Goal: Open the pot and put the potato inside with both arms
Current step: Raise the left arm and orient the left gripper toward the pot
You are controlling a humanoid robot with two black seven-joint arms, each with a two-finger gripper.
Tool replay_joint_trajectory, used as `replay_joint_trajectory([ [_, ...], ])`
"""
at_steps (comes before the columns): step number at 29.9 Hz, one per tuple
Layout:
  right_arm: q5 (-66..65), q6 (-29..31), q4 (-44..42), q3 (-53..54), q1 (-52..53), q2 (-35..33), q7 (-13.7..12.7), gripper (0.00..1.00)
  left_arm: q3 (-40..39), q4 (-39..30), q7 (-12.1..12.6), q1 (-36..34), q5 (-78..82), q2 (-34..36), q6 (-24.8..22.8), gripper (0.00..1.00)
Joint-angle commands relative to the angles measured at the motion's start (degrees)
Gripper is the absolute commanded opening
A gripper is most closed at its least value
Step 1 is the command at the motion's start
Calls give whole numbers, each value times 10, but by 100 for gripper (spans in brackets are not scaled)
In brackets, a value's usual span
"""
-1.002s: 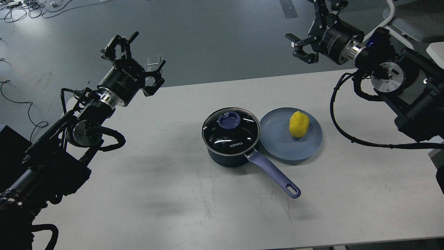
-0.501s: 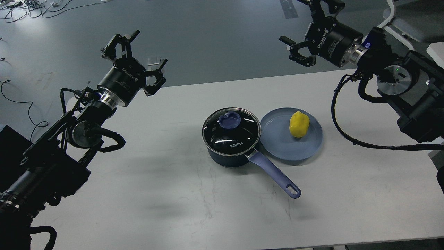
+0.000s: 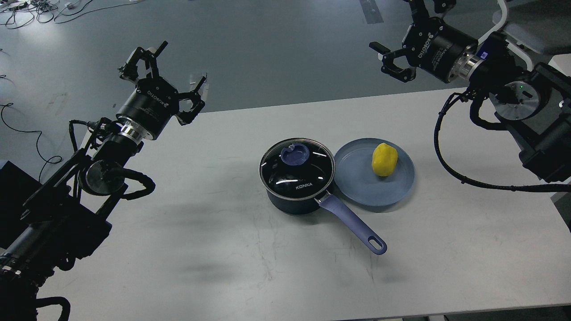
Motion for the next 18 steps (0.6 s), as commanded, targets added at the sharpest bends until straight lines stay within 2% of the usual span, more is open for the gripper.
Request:
replay_joint_trajectory([
  [1, 1, 1, 0, -1, 0, 1, 0, 100, 1, -1, 1, 0, 1, -1, 0, 98],
  [6, 0, 0, 0, -3, -1, 0, 0, 100, 2, -17, 4, 0, 1, -1, 1, 98],
  [18, -5, 3, -21, -8, -4, 17, -3, 100, 11, -6, 8, -9, 13, -30, 2, 98],
])
